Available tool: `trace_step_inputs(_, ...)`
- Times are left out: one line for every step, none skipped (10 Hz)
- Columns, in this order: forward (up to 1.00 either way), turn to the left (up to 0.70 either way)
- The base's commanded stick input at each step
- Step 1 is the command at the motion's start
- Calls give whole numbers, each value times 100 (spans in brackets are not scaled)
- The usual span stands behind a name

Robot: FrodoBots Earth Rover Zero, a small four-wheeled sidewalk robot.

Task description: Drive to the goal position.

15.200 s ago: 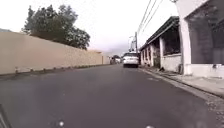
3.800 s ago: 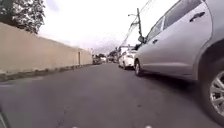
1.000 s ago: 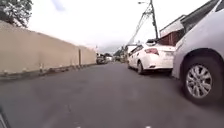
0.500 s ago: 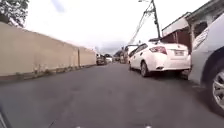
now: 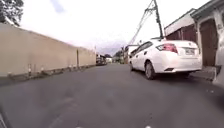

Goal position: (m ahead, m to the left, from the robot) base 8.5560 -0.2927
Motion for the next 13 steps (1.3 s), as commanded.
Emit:
trace_step_inputs(100,0)
trace_step_inputs(100,0)
trace_step_inputs(100,0)
trace_step_inputs(100,0)
trace_step_inputs(100,0)
trace_step_inputs(100,0)
trace_step_inputs(100,0)
trace_step_inputs(100,0)
trace_step_inputs(100,0)
trace_step_inputs(100,0)
trace_step_inputs(100,0)
trace_step_inputs(100,0)
trace_step_inputs(100,0)
